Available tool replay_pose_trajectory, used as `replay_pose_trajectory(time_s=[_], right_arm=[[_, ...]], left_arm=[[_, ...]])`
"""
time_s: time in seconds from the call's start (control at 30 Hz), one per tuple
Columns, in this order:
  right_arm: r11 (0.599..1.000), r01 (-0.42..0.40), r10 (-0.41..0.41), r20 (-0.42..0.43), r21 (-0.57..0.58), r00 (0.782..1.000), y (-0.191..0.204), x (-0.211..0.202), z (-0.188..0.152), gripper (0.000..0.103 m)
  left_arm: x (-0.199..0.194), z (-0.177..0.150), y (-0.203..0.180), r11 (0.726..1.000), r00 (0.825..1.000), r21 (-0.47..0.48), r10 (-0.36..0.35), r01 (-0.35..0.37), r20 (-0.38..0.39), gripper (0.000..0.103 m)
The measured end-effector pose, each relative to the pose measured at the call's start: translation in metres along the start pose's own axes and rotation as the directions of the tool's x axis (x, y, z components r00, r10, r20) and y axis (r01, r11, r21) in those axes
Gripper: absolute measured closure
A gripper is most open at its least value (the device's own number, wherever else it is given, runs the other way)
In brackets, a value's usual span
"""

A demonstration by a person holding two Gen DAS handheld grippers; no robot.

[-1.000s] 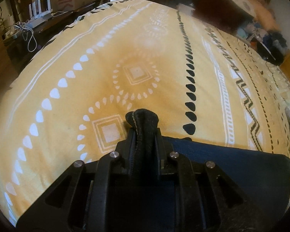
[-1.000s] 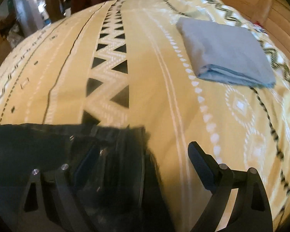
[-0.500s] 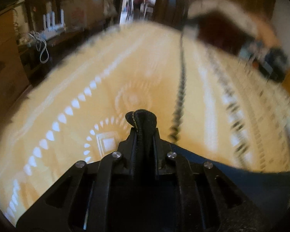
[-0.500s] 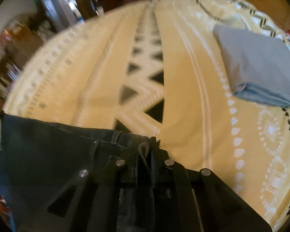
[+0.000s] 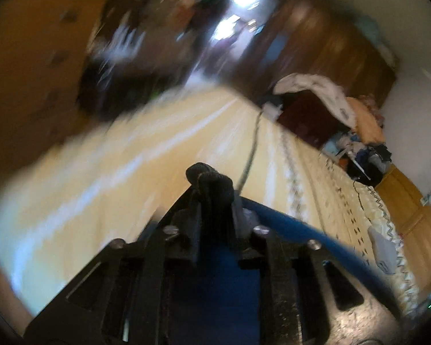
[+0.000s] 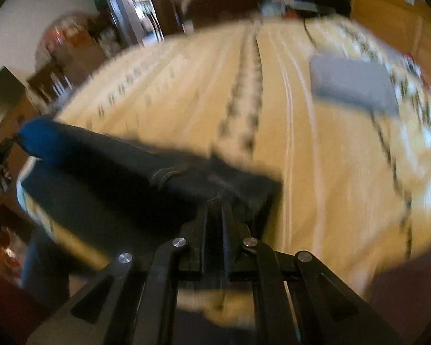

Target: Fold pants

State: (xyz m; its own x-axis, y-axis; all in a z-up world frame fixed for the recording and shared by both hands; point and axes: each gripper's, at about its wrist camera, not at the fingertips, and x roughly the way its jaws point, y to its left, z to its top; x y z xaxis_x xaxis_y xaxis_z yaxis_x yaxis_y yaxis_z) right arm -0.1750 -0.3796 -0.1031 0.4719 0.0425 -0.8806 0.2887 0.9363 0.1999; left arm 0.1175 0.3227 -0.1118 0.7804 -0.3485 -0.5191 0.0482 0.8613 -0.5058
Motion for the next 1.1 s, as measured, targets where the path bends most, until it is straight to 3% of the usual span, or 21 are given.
replay_pose_trajectory(time_s=[0.03,0.07,0.1,0.17,0.27,0.33,0.43,0.63,0.77,0.9,1.1], right_arm=[[0.998,0.058,-0.057,-0.062,0.016,0.996,-0.004,0.012,-0.019,0.094],[0.992,0.119,-0.115,-0.108,0.029,0.987,-0.008,0.019,-0.037,0.094],[0.989,0.132,-0.122,-0.132,0.065,0.984,-0.012,0.020,-0.051,0.094],[0.987,0.102,-0.090,-0.100,0.127,0.991,-0.011,0.005,-0.063,0.094],[0.987,0.082,-0.076,-0.046,0.139,0.996,-0.003,-0.014,-0.059,0.091],[0.989,0.079,-0.078,-0.013,0.126,0.997,0.001,-0.017,-0.047,0.082],[0.988,0.029,-0.032,0.016,0.150,0.999,0.005,-0.012,-0.029,0.065],[0.977,0.011,-0.014,0.012,0.212,1.000,0.013,0.025,-0.014,0.061],[0.993,-0.031,0.030,0.010,0.117,0.999,0.059,0.040,-0.009,0.061],[0.996,-0.080,0.079,-0.020,-0.039,0.997,0.124,0.057,-0.003,0.060],[0.953,-0.186,0.171,-0.082,-0.239,0.982,0.227,0.091,0.009,0.060]], left_arm=[[0.000,-0.015,0.021,0.998,0.998,-0.053,0.040,-0.042,-0.039,0.055],[-0.002,-0.031,0.040,0.989,0.993,-0.110,0.092,-0.100,-0.073,0.050],[-0.008,-0.043,0.059,0.975,0.987,-0.162,0.137,-0.150,-0.084,0.049],[-0.017,-0.050,0.076,0.960,0.983,-0.214,0.167,-0.179,-0.073,0.047],[-0.027,-0.040,0.080,0.950,0.975,-0.223,0.219,-0.221,-0.030,0.047],[-0.026,-0.030,0.076,0.947,0.973,-0.223,0.232,-0.230,-0.017,0.047],[-0.025,-0.022,0.067,0.957,0.976,-0.198,0.216,-0.211,0.000,0.046],[-0.034,-0.039,0.052,0.973,0.982,-0.134,0.186,-0.188,-0.031,0.041],[-0.053,-0.048,0.052,0.978,0.984,-0.106,0.175,-0.178,-0.034,0.038],[-0.058,-0.062,0.059,0.973,0.983,-0.147,0.171,-0.179,-0.065,0.035],[-0.044,-0.082,0.040,0.994,0.980,-0.084,0.047,-0.064,-0.194,0.037]])
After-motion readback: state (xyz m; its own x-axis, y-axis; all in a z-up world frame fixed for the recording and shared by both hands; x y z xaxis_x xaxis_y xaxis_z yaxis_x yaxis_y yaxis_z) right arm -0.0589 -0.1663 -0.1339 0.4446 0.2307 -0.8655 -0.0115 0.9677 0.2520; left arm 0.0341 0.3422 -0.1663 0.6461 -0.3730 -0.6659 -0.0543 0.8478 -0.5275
